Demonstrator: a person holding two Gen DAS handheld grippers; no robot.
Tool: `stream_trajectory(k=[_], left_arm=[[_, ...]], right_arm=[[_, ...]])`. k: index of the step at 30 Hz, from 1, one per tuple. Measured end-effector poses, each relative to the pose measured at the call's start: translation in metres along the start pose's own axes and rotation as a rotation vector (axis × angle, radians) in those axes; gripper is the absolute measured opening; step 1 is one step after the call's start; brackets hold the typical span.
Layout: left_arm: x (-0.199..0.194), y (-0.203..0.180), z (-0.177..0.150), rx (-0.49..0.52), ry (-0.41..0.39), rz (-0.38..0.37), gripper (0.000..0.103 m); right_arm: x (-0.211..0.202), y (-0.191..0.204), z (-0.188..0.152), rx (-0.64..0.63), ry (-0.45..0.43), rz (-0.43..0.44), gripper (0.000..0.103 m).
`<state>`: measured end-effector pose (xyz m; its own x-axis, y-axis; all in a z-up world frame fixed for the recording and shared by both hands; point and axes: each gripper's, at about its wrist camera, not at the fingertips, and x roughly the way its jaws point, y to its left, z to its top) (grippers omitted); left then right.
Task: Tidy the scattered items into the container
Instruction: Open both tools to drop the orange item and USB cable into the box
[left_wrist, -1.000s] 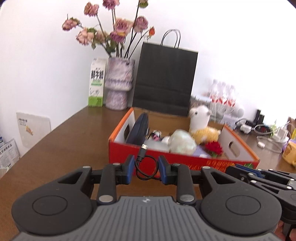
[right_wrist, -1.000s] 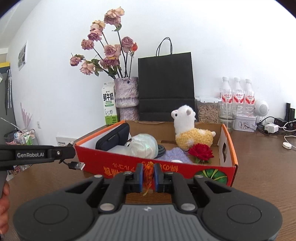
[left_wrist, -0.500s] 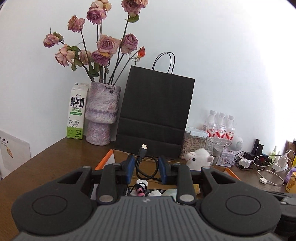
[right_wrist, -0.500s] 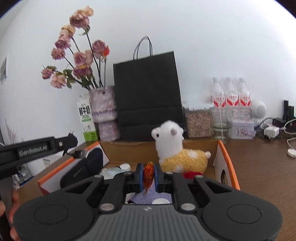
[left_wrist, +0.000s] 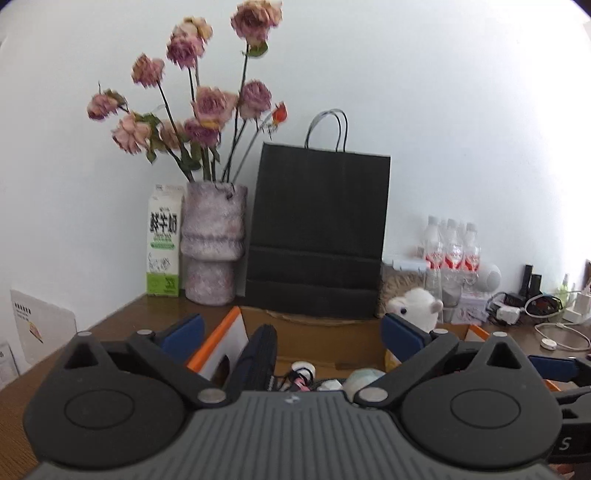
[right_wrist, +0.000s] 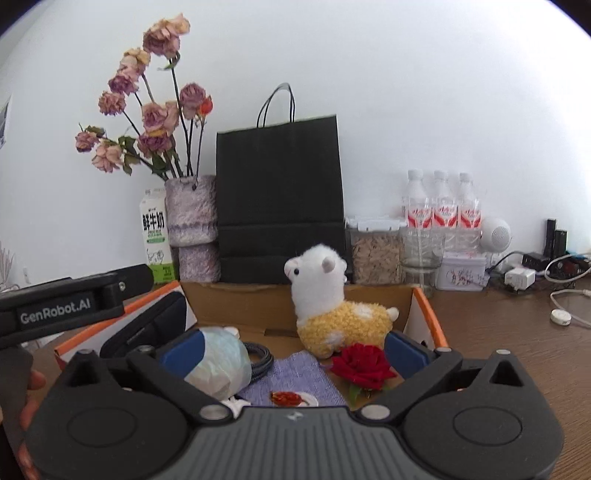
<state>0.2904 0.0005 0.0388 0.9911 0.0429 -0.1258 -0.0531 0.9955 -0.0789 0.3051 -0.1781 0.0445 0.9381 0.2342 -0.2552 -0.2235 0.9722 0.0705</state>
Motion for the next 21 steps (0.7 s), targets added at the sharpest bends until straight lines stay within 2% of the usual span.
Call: stream_trajectory(k=[2, 12, 21], left_arm=[[-0.005, -0.001, 0.0, 0.004, -0.021, 0.012, 0.103], [-0.004, 0.004, -0.005, -0.007, 0.039, 0.02, 0.103], [-0.037, 0.013, -0.019, -0.002, 0.075, 0.046, 0.103]], right_arm=[[-0.005, 0.003, 0.002, -0.019, -0.027, -0.018, 0.103], [-0.016, 0.012, 0.0, -0.044, -0.006, -0.04, 0.103], [-0.034, 0.017, -0.014, -0.064, 0.036, -0.042, 0.103]])
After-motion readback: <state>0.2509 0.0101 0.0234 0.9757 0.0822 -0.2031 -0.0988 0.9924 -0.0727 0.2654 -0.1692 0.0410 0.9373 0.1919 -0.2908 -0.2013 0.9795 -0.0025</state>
